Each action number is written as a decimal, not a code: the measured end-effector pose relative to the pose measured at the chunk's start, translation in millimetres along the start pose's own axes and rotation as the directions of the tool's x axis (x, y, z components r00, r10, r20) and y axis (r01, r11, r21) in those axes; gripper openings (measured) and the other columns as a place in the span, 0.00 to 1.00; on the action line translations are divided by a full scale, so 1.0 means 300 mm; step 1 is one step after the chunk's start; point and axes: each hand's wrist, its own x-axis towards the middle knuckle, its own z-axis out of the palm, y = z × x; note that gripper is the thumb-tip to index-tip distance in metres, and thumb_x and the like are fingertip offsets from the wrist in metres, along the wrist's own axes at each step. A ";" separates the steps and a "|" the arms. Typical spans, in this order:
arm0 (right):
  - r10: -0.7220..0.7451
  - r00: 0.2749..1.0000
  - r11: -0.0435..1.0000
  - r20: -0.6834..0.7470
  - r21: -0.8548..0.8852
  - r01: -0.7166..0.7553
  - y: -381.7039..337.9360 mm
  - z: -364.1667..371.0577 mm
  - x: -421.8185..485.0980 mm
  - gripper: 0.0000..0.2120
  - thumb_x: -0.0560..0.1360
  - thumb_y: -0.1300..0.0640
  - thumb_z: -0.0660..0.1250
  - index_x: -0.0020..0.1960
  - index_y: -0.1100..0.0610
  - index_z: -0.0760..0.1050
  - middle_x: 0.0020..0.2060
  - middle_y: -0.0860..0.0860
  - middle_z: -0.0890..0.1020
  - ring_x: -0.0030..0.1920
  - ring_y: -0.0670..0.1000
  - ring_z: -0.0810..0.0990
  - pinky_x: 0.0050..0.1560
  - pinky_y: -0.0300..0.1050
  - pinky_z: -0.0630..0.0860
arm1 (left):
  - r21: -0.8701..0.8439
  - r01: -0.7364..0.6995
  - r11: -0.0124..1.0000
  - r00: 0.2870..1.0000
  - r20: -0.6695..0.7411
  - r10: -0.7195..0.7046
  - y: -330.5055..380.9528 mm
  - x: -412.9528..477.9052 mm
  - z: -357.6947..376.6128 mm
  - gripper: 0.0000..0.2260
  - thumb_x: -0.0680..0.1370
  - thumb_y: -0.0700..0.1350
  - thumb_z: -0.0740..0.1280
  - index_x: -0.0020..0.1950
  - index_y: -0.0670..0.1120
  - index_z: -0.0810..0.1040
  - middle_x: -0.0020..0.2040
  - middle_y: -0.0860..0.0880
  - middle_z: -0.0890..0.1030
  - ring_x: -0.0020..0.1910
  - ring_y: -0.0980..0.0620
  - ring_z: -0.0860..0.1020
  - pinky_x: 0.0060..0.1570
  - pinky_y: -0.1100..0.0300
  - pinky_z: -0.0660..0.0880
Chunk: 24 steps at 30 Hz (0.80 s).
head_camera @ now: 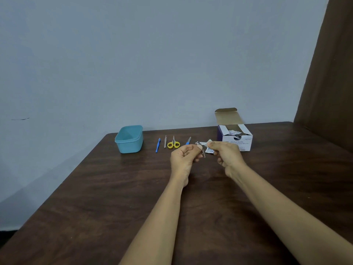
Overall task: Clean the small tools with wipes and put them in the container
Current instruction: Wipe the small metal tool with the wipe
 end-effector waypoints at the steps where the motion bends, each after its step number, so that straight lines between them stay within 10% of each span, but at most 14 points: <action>1: -0.007 1.000 1.000 -0.015 -0.005 0.007 0.006 -0.001 -0.007 0.04 0.70 0.60 0.74 0.38 0.55 0.80 0.30 0.47 0.76 0.31 0.44 0.69 0.31 0.36 0.62 | 0.020 -0.006 1.000 1.000 -0.013 0.007 -0.005 0.001 0.001 0.02 0.74 0.39 0.73 0.44 0.41 0.82 0.34 0.47 0.83 0.32 0.57 0.79 0.33 0.67 0.75; 12: -0.348 0.937 0.886 -0.013 -0.330 0.325 0.015 -0.018 -0.011 0.07 0.72 0.56 0.72 0.36 0.53 0.80 0.34 0.46 0.82 0.39 0.45 0.79 0.46 0.41 0.74 | 0.150 0.010 0.989 0.999 -0.039 -0.005 -0.031 0.015 0.002 0.05 0.74 0.39 0.71 0.46 0.37 0.83 0.37 0.42 0.84 0.34 0.53 0.81 0.35 0.65 0.75; 19: 0.070 0.997 0.974 0.037 -0.220 -0.061 -0.056 -0.056 0.019 0.05 0.69 0.60 0.72 0.37 0.58 0.77 0.29 0.49 0.73 0.29 0.45 0.67 0.29 0.37 0.60 | 0.118 0.020 0.993 0.996 0.079 -0.029 -0.019 0.008 -0.002 0.08 0.75 0.40 0.70 0.48 0.34 0.82 0.37 0.42 0.83 0.33 0.56 0.80 0.35 0.66 0.75; 24: 0.444 0.858 0.896 0.261 -0.150 -0.418 -0.054 -0.081 0.010 0.10 0.74 0.60 0.67 0.34 0.55 0.72 0.28 0.47 0.69 0.29 0.43 0.65 0.31 0.35 0.57 | 0.079 0.018 0.997 0.993 0.116 -0.028 -0.009 0.005 0.000 0.05 0.76 0.39 0.69 0.47 0.38 0.83 0.36 0.45 0.83 0.33 0.56 0.79 0.35 0.67 0.75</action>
